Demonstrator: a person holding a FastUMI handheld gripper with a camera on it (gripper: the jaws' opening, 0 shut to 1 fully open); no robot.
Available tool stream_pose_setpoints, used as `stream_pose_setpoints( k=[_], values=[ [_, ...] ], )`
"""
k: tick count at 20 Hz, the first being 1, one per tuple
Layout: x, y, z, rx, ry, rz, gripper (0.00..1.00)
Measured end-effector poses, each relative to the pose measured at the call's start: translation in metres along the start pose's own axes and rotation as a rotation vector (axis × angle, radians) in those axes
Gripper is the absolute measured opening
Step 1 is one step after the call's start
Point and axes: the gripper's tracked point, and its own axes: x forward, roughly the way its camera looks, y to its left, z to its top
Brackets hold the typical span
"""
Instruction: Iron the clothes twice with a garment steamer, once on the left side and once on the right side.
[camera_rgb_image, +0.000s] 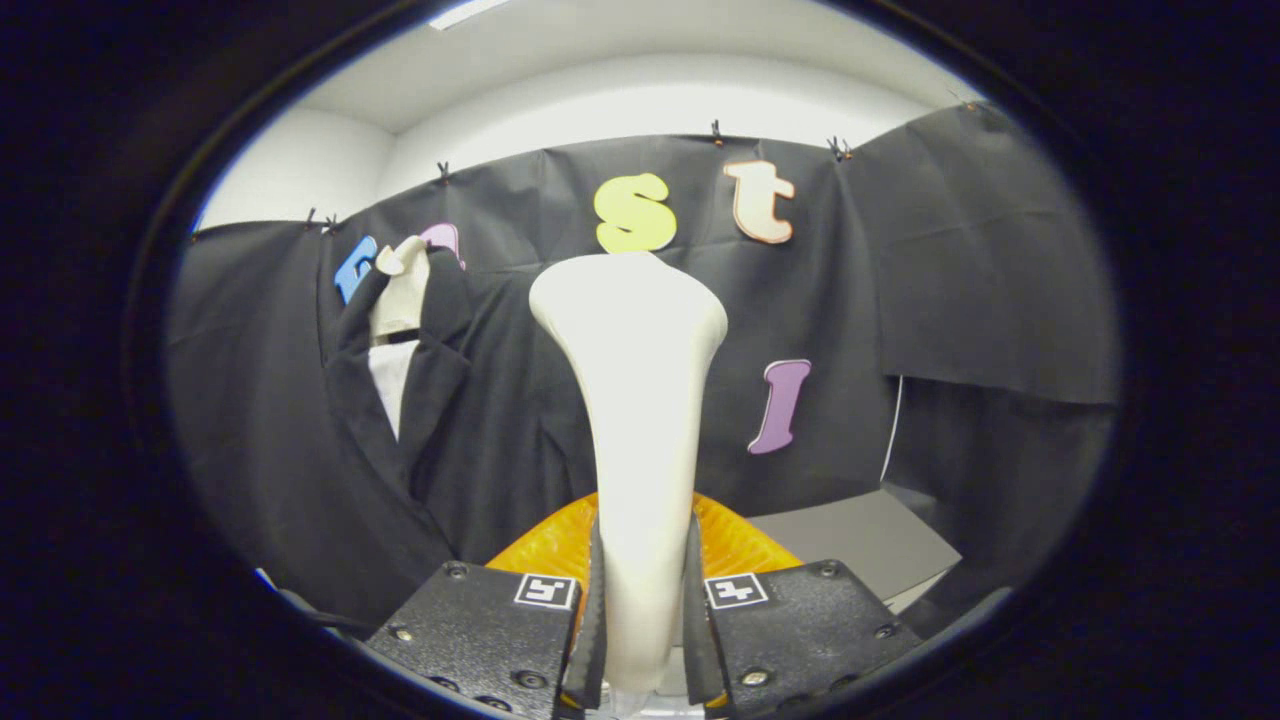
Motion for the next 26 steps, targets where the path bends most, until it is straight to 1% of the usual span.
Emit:
stream_pose_setpoints(
  k=[2, 7, 10, 13, 16, 18, 26],
  values=[
    [0.004, 0.027, 0.015, -0.021, -0.032, -0.013, 0.34],
    [0.024, 0.092, 0.052, -0.055, -0.079, -0.011, 0.34],
    [0.039, 0.119, 0.063, -0.063, -0.076, -0.013, 0.34],
    [0.063, 0.137, 0.071, -0.092, -0.064, -0.041, 0.34],
    [0.083, 0.148, 0.062, -0.115, -0.027, -0.059, 0.34],
    [0.089, 0.152, 0.054, -0.108, -0.005, -0.057, 0.34],
    [0.089, 0.143, 0.029, -0.097, 0.034, -0.068, 0.34]
  ],
)
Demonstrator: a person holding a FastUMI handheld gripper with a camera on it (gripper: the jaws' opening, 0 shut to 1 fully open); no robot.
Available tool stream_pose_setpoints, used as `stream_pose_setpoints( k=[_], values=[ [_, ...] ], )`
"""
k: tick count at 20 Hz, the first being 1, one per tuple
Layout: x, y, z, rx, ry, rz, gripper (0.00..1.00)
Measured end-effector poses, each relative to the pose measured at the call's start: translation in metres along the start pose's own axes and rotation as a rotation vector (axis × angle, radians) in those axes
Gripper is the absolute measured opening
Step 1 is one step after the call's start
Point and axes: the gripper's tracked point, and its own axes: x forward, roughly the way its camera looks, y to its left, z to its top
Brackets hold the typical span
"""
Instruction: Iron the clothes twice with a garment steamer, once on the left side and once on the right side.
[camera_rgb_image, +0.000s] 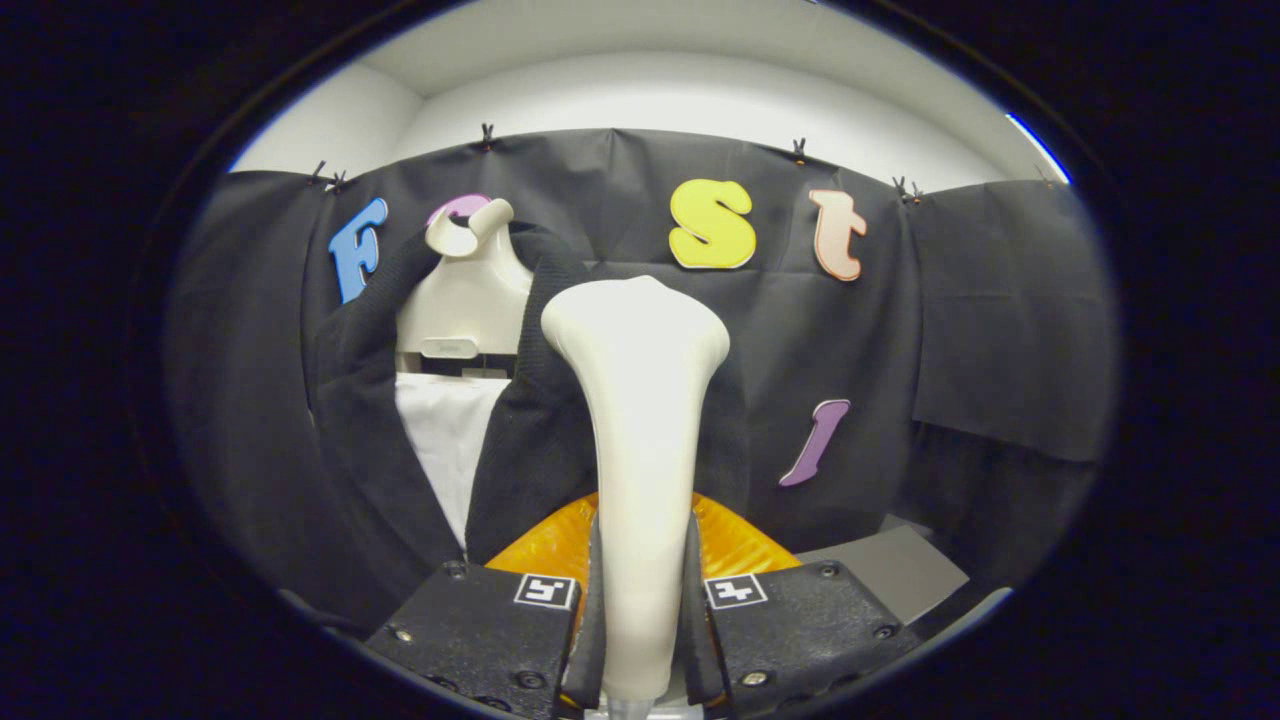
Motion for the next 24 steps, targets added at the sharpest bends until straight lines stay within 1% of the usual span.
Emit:
stream_pose_setpoints(
  k=[9, 19, 24],
  values=[
    [-0.001, -0.006, -0.05, 0.011, 0.063, 0.008, 0.34],
    [-0.012, 0.012, -0.098, -0.01, 0.099, 0.032, 0.34],
    [-0.01, 0.013, -0.135, -0.02, 0.138, 0.023, 0.34]
  ],
)
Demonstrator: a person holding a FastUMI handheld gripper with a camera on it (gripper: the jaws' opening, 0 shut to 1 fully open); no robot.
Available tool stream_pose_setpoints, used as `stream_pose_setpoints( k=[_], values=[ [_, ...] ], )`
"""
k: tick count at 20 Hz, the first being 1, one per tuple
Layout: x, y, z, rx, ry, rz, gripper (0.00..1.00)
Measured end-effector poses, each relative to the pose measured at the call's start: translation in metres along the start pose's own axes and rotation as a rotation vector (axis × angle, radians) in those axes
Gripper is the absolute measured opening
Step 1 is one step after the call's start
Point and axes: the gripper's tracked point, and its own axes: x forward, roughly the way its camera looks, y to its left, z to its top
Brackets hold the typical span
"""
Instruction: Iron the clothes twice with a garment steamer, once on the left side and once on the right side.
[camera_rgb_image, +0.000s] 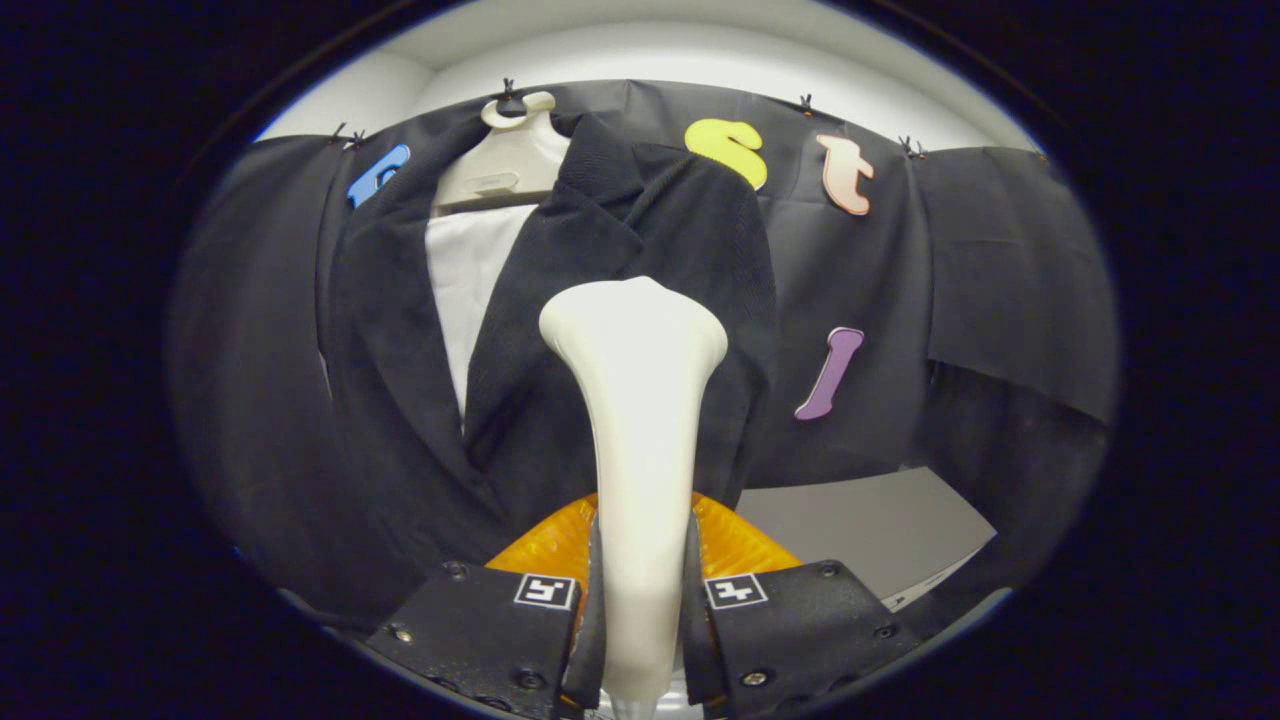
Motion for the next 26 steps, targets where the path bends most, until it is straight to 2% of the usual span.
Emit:
stream_pose_setpoints(
  k=[12, 26],
  values=[
    [0.012, 0.015, -0.078, -0.059, 0.066, -0.018, 0.34],
    [0.027, 0.012, -0.175, -0.329, 0.13, -0.146, 0.34]
  ],
)
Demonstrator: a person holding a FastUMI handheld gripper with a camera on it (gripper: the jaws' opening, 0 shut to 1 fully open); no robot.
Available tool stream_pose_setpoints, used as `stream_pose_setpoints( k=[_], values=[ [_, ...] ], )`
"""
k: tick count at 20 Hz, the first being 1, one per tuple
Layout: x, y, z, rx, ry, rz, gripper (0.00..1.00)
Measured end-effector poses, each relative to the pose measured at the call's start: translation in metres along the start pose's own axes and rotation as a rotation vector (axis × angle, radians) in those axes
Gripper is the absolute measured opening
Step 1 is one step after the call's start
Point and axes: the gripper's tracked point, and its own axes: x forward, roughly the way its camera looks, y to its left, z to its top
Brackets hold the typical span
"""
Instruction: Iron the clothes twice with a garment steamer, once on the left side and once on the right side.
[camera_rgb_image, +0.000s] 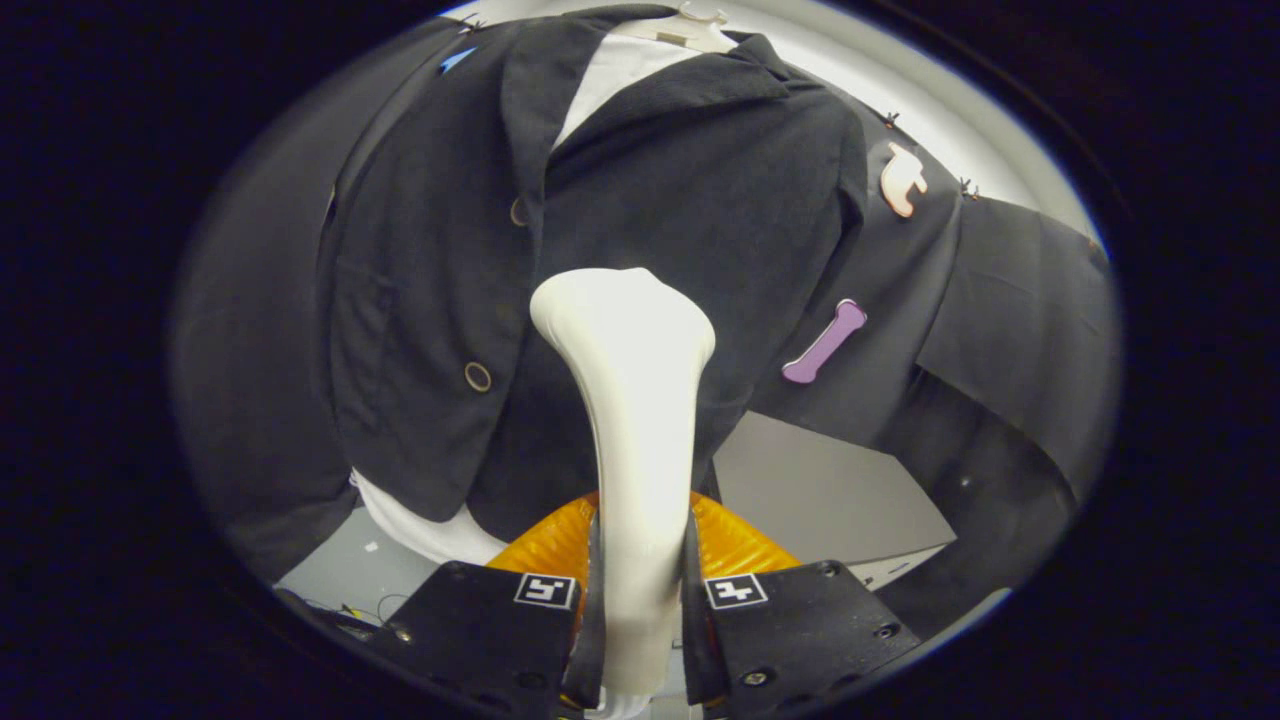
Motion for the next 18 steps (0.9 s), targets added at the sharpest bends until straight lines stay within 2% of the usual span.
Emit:
stream_pose_setpoints(
  k=[18],
  values=[
    [0.03, 0.014, -0.11, -0.027, 0.164, 0.029, 0.34]
  ],
)
